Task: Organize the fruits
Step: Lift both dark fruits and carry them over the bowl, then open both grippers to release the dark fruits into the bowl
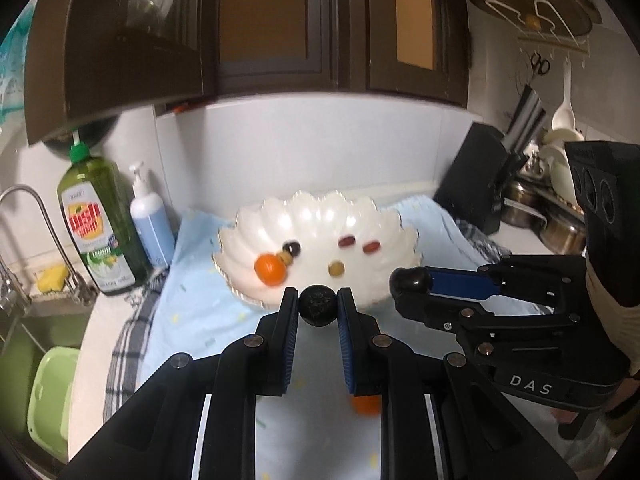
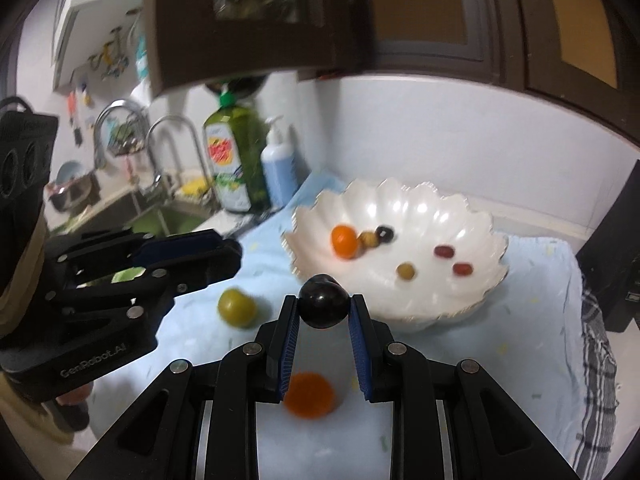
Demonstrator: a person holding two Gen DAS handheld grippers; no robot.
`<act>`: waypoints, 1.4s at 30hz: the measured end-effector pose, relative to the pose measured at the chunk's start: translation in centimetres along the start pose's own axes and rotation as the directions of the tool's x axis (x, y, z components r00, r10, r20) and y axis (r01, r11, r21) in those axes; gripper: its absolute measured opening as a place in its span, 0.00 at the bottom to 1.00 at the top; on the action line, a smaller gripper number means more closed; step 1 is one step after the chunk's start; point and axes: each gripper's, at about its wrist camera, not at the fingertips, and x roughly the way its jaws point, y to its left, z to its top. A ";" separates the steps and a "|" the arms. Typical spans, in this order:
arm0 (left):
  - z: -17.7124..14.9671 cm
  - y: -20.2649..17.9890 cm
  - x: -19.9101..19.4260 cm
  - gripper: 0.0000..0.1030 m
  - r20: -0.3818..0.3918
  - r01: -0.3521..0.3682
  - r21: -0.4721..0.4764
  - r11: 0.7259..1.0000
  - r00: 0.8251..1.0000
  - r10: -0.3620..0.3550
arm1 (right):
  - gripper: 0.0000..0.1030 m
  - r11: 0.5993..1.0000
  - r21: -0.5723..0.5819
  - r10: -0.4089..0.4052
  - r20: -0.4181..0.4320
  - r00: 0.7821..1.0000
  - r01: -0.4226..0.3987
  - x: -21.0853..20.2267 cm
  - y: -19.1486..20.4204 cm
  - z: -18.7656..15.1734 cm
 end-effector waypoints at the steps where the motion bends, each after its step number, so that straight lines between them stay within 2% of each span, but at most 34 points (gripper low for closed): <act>1: 0.3 0.0 0.1 0.20 0.010 -0.004 0.001 1.000 1.000 0.004 | 0.26 1.000 0.010 -0.006 0.012 1.000 0.006 -0.1 -0.2 0.3; 7: 2.0 -0.2 1.4 0.20 0.025 -0.022 0.012 1.000 0.999 0.021 | 0.26 0.997 0.053 -0.060 0.051 0.997 0.057 0.3 -2.0 1.7; 19: 5.2 -0.3 5.3 0.20 0.032 -0.059 0.023 0.998 0.998 0.058 | 0.26 0.989 0.087 -0.125 0.059 0.990 0.120 2.3 -5.2 4.1; 29: 7.1 0.9 10.7 0.20 -0.059 -0.043 -0.012 0.999 0.997 0.042 | 0.26 0.979 0.099 -0.181 0.010 0.984 0.179 5.3 -8.0 5.9; 42: 7.4 1.6 17.3 0.20 -0.178 -0.031 -0.016 0.999 0.984 0.028 | 0.26 0.971 0.151 -0.173 -0.102 0.980 0.187 10.5 -11.1 6.3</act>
